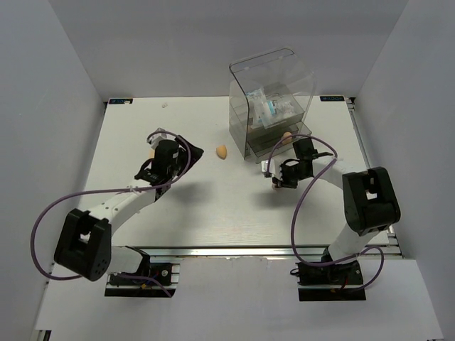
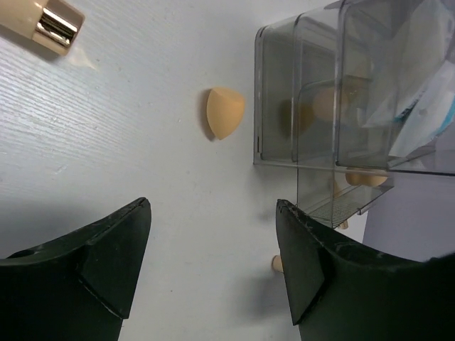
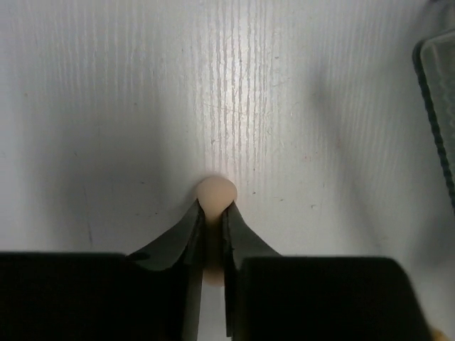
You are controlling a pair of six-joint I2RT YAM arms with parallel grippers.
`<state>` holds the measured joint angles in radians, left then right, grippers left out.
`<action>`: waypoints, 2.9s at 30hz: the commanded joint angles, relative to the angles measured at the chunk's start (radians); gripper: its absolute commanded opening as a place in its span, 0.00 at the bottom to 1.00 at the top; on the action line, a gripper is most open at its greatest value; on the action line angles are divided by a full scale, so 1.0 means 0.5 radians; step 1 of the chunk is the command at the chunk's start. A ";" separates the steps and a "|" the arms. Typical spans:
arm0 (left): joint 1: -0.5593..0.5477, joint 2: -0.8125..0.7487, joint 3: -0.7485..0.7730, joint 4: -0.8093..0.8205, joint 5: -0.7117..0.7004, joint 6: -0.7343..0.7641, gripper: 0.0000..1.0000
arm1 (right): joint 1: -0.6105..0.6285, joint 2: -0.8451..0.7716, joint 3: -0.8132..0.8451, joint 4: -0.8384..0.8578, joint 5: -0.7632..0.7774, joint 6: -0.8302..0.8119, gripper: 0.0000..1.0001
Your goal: Organize the makeup
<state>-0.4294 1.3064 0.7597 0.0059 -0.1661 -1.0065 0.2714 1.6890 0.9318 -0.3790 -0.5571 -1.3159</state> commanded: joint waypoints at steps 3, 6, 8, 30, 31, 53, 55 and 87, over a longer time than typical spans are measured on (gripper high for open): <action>0.061 0.301 0.186 0.040 0.277 -0.128 0.80 | -0.055 -0.309 0.082 -0.104 -0.128 0.002 0.08; 0.064 0.449 0.339 0.022 0.329 -0.125 0.80 | -0.077 -0.603 0.094 0.000 -0.254 0.128 0.07; 0.064 0.587 0.398 0.049 0.412 -0.125 0.80 | -0.077 -0.711 0.100 0.137 -0.276 0.247 0.08; 0.064 1.038 0.812 0.000 0.507 -0.079 0.81 | 0.040 -0.129 0.594 0.519 -0.030 0.147 0.70; 0.064 1.053 0.827 -0.048 0.507 -0.079 0.81 | 0.040 -0.141 0.582 0.528 -0.030 0.162 0.70; -0.083 1.725 1.757 -0.960 0.121 0.182 0.55 | -0.119 -0.933 0.066 0.908 -0.116 1.239 0.67; -0.083 1.728 1.742 -0.944 0.099 0.172 0.39 | -0.129 -0.982 0.033 0.896 -0.116 1.239 0.67; -0.887 1.335 1.922 -0.469 -0.259 2.175 0.18 | -0.650 -1.101 -0.059 0.957 0.237 2.586 0.66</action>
<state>-0.8612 1.9320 1.6382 -0.1089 -0.1764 -0.1074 -0.0448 1.1603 0.9180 0.0776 -0.4160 -0.0505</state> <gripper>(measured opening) 0.274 0.665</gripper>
